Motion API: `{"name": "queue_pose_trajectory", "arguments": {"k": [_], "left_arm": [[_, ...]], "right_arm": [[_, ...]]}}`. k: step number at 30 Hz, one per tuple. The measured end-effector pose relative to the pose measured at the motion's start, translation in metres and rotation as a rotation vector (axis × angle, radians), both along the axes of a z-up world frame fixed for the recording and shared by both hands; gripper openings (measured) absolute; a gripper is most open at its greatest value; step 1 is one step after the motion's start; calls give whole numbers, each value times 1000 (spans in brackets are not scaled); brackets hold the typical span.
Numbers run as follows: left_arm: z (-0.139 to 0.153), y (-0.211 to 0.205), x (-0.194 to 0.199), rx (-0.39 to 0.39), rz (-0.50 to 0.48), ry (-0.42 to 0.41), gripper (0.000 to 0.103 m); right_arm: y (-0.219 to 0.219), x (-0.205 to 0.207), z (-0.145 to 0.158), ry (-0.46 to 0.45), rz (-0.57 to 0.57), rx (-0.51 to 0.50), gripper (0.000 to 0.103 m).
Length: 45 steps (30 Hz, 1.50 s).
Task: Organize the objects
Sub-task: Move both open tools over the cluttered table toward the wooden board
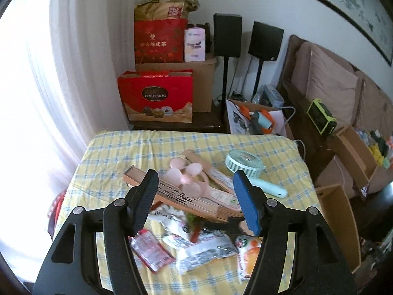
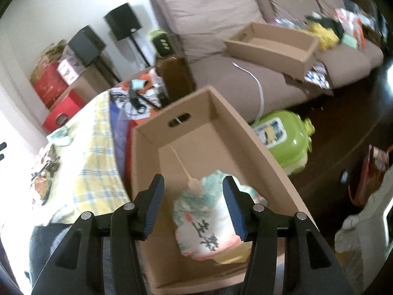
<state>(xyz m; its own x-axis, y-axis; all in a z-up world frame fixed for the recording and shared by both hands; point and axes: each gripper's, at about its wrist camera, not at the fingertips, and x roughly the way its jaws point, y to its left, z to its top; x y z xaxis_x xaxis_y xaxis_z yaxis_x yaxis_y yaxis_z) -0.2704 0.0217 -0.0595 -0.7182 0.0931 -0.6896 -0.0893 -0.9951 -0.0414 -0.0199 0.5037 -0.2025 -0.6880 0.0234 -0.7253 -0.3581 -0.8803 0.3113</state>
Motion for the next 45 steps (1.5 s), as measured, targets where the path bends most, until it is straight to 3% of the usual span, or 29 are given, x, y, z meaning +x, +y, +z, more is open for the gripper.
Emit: {"name": "queue_pose_trajectory", "arguments": {"k": [5,11,13,15,19,22,25,29,35,41,45], "left_arm": [[-2,-13,-6,4,-11,11,61],[-13,-33,-25,31,1,-18,61],[-15,-42,-29,34,16,-11,61],[-18,-55,-33,45,53,2,72],[-28,-85,-44,83,112,-6,74],[-37,-93,-44,30,145,27,75],[-51,-94,-46,-10,150,37,82],[-72,-99,-52,21,162,-7,82],[-82,-100,-46,-14,191,56,82],[-91,-113,-50,5,210,49,82],[-96,-121,-53,15,237,52,82]], "right_arm": [[-34,-31,25,-25,68,88,52],[-72,-64,44,-6,157,124,52],[-88,-75,50,-10,207,153,52],[-107,-89,55,-7,282,159,52],[-146,-114,65,4,414,149,52],[-182,-137,68,-6,516,161,52],[-216,-161,67,-56,604,145,58],[-278,-200,63,-97,708,135,66],[-333,-242,36,-191,761,211,66],[-357,-250,9,-219,823,227,66],[-359,-236,8,-195,863,223,68]]}}
